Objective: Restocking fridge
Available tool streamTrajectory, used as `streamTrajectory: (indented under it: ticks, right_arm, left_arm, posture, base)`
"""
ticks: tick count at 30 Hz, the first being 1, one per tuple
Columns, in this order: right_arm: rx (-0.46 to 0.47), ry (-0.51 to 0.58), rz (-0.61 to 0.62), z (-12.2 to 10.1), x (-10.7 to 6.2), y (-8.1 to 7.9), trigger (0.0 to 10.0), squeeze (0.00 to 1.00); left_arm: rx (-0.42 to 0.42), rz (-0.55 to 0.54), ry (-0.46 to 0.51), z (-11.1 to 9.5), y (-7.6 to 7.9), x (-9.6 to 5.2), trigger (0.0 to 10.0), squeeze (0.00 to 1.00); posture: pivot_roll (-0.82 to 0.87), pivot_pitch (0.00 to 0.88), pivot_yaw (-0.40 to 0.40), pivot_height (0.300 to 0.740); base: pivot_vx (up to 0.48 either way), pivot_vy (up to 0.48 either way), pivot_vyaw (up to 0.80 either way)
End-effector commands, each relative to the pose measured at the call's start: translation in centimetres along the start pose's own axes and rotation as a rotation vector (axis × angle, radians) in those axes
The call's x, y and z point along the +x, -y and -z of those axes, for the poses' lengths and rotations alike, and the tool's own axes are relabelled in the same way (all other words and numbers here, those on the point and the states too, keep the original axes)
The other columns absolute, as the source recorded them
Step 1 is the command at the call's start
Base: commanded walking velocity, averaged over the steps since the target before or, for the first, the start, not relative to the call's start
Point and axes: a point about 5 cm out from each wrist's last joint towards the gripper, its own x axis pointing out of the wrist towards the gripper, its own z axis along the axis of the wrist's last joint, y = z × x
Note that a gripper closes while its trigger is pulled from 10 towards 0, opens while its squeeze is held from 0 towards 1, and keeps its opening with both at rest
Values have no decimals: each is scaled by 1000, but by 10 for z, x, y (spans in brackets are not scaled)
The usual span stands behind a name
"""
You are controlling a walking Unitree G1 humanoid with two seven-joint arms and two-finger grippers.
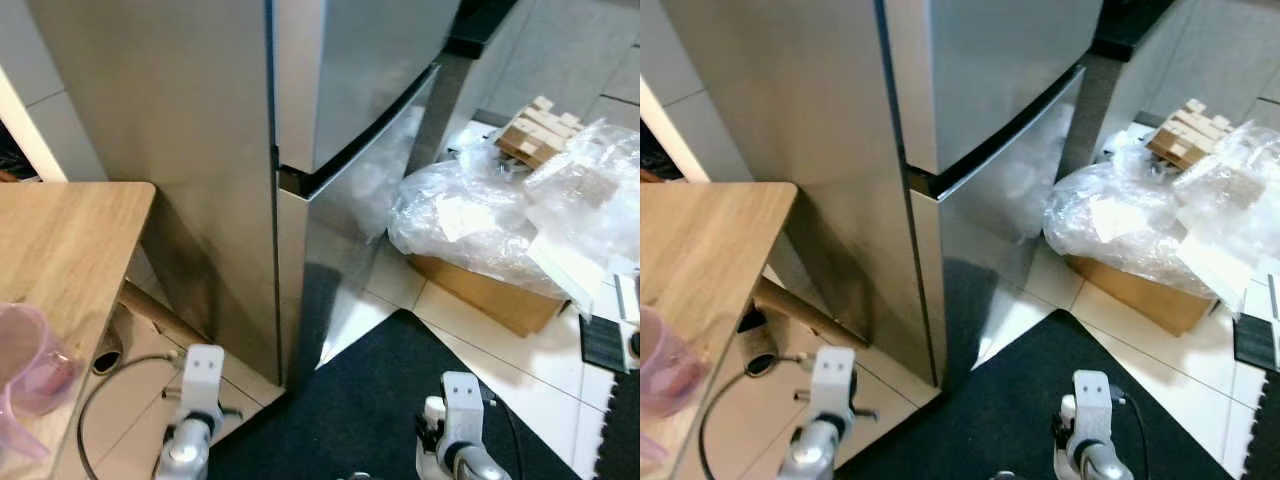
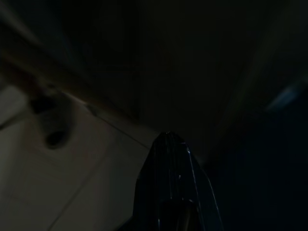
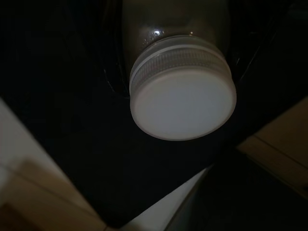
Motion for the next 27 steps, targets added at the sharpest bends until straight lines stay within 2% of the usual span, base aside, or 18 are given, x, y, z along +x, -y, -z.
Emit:
streamTrajectory:
  ticks: [1,2,3,4,6,7,8,9,10,12,14,19,22,24,25,26,27]
  right_arm:
    - [-17,7,-20,-4,2,-2,10000,0]
    - [-17,7,-20,-4,2,-2,10000,0]
    - [-20,22,-31,-9,3,-5,10000,0]
    - [-20,22,-31,-9,3,-5,10000,0]
    - [-22,38,-43,-13,5,-7,10000,0]
    - [-22,38,-43,-13,5,-7,10000,0]
    - [-23,48,-52,-16,6,-10,10000,0]
    - [-22,50,-54,-17,6,-11,10000,0]
    - [-22,50,-54,-17,6,-11,10000,0]
    - [-20,50,-56,-16,6,-12,10000,0]
    - [-19,50,-57,-16,6,-13,10000,0]
    - [-6,46,-46,-12,5,-12,10000,0]
    - [-1,39,-39,-8,3,-10,10000,0]
    - [-1,38,-37,-7,3,-9,10000,0]
    - [-1,38,-37,-7,3,-9,10000,0]
    - [-2,36,-36,-6,2,-9,10000,0]
    - [-2,36,-36,-6,2,-9,10000,0]
  left_arm:
    - [-36,-119,33,-3,-32,-1,10000,0]
    - [-36,-119,33,-3,-32,-1,10000,0]
    - [-43,-121,87,-13,-38,2,10000,0]
    - [-43,-121,87,-13,-38,2,10000,0]
    - [-32,-63,186,-30,-38,6,10000,0]
    - [-32,-63,186,-30,-38,6,10000,0]
    - [11,116,319,-59,-23,11,10000,0]
    - [14,198,355,-68,-15,12,10000,0]
    - [14,198,355,-68,-15,12,10000,0]
    - [100,408,415,-82,7,9,10000,0]
    - [166,517,437,-86,18,6,10000,0]
    - [189,530,494,-104,24,10,10000,0]
    - [119,541,553,-124,31,11,10000,0]
    - [108,594,601,-139,38,9,10000,0]
    - [108,594,601,-139,38,9,10000,0]
    - [103,623,642,-151,42,6,10000,0]
    - [103,623,642,-151,42,6,10000,0]
  posture:
    - [-112,101,-85,740]
    - [-112,101,-85,740]
    - [-108,102,-87,740]
    - [-108,102,-87,740]
    - [-106,103,-88,740]
    - [-106,103,-88,740]
    - [-96,102,-86,740]
    - [-96,102,-86,740]
    - [-96,102,-86,740]
    - [-99,102,-75,740]
    - [-99,102,-75,740]
    - [-107,101,-60,740]
    - [-110,100,-56,740]
    - [-111,101,-55,740]
    - [-111,101,-55,740]
    - [-112,101,-55,740]
    - [-112,101,-55,740]
  base:
    - [0,0,0]
    - [0,0,0]
    - [0,0,0]
    - [0,0,0]
    - [0,0,0]
    - [0,0,0]
    - [0,0,0]
    - [0,0,0]
    - [0,0,0]
    - [0,0,0]
    - [0,0,0]
    - [0,0,0]
    - [0,0,0]
    - [0,0,0]
    - [0,0,0]
    - [0,0,0]
    - [0,0,0]
